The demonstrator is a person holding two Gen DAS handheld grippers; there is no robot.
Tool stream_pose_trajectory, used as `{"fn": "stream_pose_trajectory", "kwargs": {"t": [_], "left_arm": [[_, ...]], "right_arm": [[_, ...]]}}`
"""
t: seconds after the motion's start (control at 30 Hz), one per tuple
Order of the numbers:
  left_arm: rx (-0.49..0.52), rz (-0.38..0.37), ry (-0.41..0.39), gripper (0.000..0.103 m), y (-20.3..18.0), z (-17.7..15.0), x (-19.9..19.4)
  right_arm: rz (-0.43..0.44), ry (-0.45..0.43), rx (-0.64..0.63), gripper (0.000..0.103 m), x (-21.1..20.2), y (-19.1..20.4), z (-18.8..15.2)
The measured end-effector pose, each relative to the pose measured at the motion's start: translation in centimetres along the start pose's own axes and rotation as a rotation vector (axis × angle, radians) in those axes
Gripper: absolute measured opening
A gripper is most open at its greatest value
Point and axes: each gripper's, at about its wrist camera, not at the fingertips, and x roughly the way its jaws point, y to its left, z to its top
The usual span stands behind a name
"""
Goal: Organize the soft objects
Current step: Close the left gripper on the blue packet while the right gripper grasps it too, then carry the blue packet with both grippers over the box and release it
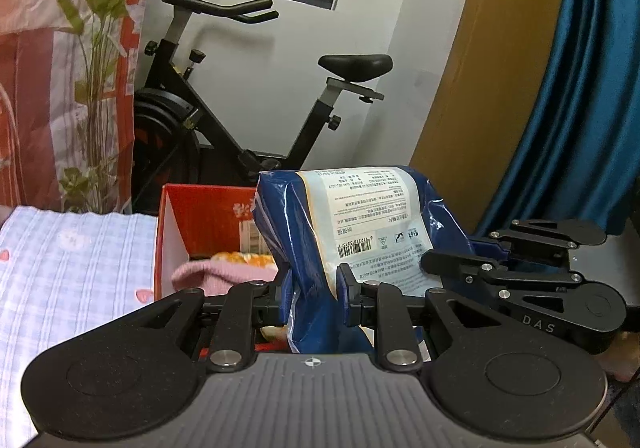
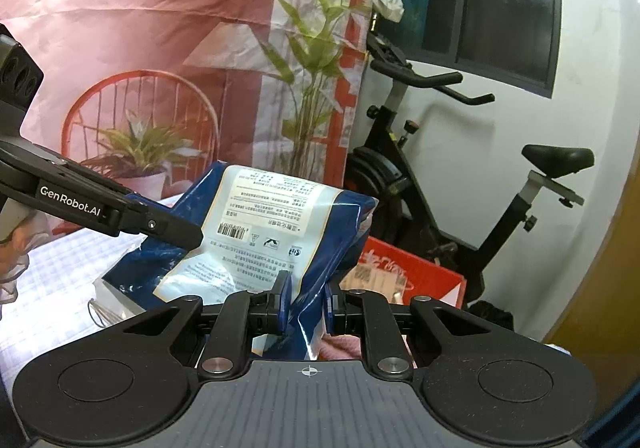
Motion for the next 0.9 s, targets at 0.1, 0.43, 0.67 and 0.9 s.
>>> {"fn": "stream_pose_trajectory", "kwargs": {"t": [0.1,0.43,0.67,0.9], "left_arm": [[0.006,0.007,0.008,0.024,0.4,0.8,1.2],[-0.011,0.041,0.062,0.024,2.6,2.2,5.7],[0.001,0.080,0.113,0.024,3.8,2.3,8.7],[0.033,0.114,0.190,0.024,4.4,1.9,10.8]], "right_arm": [[-0.004,0.007,0.002,0.015,1.4,-0.9,0.3],[-0.014,0.049,0.045,0.015,7.1,-3.4,0.8],[-0.023,0.116,0.064,0.015,11.4,-4.2,0.2],[-0.031,0.216,0.111,0.015,14.7,-4.7,-0.8]]}}
